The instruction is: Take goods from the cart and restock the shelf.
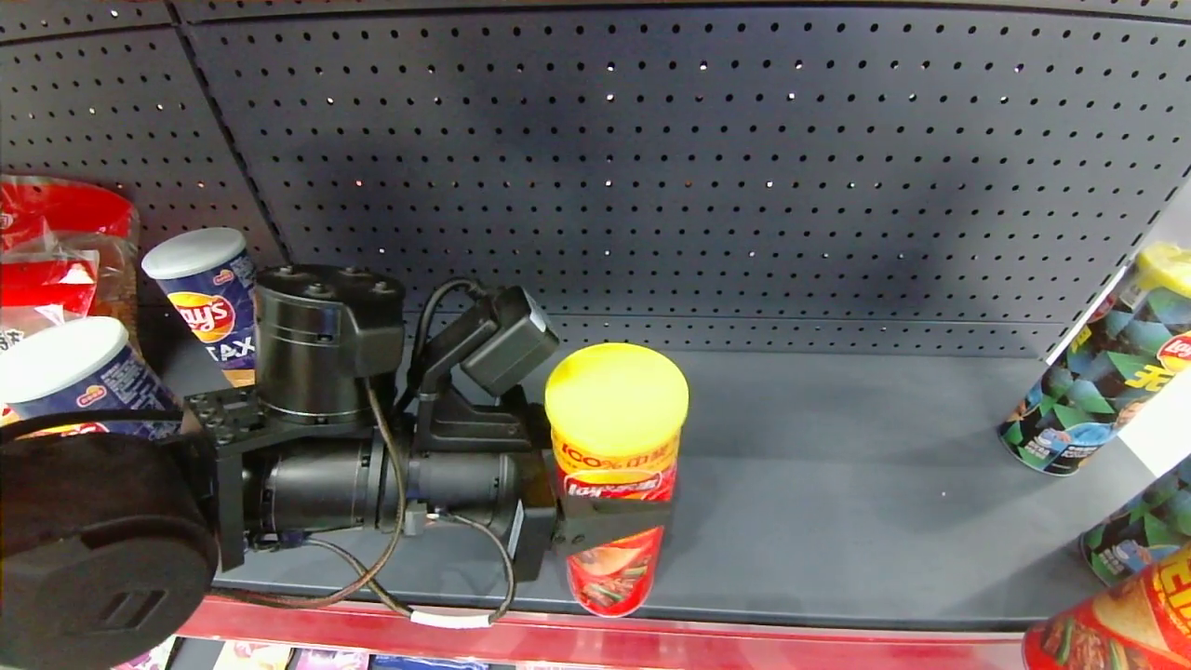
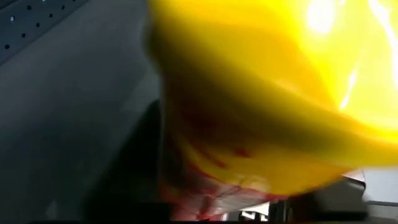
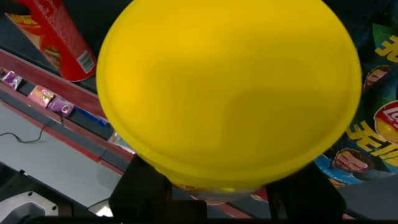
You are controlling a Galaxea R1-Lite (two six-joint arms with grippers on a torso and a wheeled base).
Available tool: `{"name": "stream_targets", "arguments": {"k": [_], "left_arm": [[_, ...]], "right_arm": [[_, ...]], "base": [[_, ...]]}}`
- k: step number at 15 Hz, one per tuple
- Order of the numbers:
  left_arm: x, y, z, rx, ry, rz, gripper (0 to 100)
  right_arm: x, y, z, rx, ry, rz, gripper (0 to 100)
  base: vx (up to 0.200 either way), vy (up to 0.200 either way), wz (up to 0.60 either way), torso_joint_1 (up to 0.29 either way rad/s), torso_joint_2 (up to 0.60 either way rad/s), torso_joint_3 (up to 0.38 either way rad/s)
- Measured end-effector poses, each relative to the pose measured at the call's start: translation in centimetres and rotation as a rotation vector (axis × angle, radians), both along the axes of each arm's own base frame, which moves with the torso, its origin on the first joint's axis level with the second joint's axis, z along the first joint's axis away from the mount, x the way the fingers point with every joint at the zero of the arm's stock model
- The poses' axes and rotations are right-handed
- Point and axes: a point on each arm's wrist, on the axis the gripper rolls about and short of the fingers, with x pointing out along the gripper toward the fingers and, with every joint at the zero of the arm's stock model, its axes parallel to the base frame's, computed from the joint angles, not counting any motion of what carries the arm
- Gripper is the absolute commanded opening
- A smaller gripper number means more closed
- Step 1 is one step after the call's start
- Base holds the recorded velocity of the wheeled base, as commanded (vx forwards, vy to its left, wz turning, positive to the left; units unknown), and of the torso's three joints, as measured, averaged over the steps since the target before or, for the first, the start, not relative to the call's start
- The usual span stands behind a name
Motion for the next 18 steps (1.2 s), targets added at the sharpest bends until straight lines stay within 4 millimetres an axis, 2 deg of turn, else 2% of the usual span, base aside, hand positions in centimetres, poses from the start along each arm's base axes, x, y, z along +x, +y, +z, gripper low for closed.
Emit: {"name": "stream_targets", "arguments": {"k": [4,8,13,18], "left_arm": [[-0.5,0.2,0.4,-0.009,-0.018,0.0,100],[-2.2,1.7,0.6,-0.012,-0.027,0.007,100],[-5.8,5.0,-1.0,0.026,-0.001,0.051,100],[-8.8,8.9,-2.3,0.04,-0.002,0.164,100]], "right_arm": [[0.4,0.1,1.0,0.006,-0.008,0.034,0],[2.5,0.6,3.8,0.01,-0.005,0.113,0],[8.3,3.1,5.8,0.003,0.038,0.273,0],[14.7,7.6,6.6,-0.002,0.033,0.396,0]], "base": [[0.0,0.0,0.0,0.0,0.0,0.0],[0.0,0.0,0.0,0.0,0.0,0.0],[0.0,0.0,0.0,0.0,0.0,0.0],[0.0,0.0,0.0,0.0,0.0,0.0]]}}
